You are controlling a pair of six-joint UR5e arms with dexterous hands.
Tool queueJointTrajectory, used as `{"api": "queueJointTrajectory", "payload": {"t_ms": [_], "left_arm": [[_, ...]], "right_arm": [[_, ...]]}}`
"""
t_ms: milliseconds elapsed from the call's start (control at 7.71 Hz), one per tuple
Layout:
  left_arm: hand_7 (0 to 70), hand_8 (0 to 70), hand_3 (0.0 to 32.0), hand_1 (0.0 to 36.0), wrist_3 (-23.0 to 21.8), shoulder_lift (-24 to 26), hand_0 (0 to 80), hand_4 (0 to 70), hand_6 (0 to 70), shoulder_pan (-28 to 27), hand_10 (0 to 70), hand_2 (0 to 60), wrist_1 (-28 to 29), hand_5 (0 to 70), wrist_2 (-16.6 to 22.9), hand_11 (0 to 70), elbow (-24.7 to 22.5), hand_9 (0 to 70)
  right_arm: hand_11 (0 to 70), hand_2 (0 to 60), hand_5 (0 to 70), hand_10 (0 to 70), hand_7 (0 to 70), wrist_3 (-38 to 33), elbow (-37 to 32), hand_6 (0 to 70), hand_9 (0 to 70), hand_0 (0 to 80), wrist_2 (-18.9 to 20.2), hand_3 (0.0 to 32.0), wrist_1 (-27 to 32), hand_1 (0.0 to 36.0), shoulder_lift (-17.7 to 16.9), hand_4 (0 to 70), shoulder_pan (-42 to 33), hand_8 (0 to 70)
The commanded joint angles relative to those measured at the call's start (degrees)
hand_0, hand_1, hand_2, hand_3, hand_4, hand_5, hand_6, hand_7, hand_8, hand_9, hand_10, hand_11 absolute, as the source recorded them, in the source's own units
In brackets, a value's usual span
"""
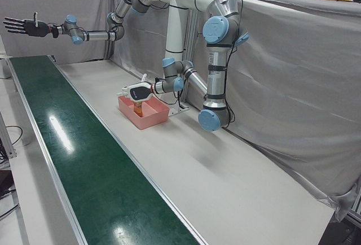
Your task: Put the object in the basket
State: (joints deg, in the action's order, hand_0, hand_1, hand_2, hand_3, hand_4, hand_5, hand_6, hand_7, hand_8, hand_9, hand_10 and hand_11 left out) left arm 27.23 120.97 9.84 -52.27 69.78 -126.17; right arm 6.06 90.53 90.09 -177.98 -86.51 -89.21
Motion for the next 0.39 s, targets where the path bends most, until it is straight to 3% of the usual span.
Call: {"api": "queueJointTrajectory", "payload": {"t_ms": [0, 130, 259], "left_arm": [[3.7, 13.2, 0.0, 9.1, 0.0, -0.5, 51.4, 3.4, 0.0, 0.5, 14.2, 0.0, -2.3, 37.9, -0.1, 22.0, -5.7, 16.1], [3.3, 11.7, 0.0, 10.4, 0.0, -0.6, 52.3, 2.8, 0.0, 1.5, 12.0, 0.0, -4.1, 35.2, -0.3, 18.9, -8.4, 14.5], [4.1, 13.3, 0.0, 11.3, 0.1, -0.8, 52.2, 2.7, 0.0, 2.6, 13.8, 0.0, -4.1, 39.0, -0.4, 21.7, -9.5, 16.6]], "right_arm": [[0.0, 0.0, 0.0, 0.0, 0.0, 0.0, 0.0, 0.0, 0.0, 0.0, -0.1, 0.0, 0.0, 0.0, 0.0, 0.0, 0.0, 0.0], [0.0, 0.0, 0.0, 0.0, 0.0, 0.0, 0.0, 0.0, 0.0, 0.0, 0.0, 0.0, 0.0, 0.0, 0.0, 0.0, 0.0, 0.0], [0.0, 0.0, 0.0, 0.0, 0.0, 0.0, 0.0, 0.0, 0.0, 0.0, 0.0, 0.0, 0.0, 0.0, -0.1, 0.0, 0.0, 0.0]]}}
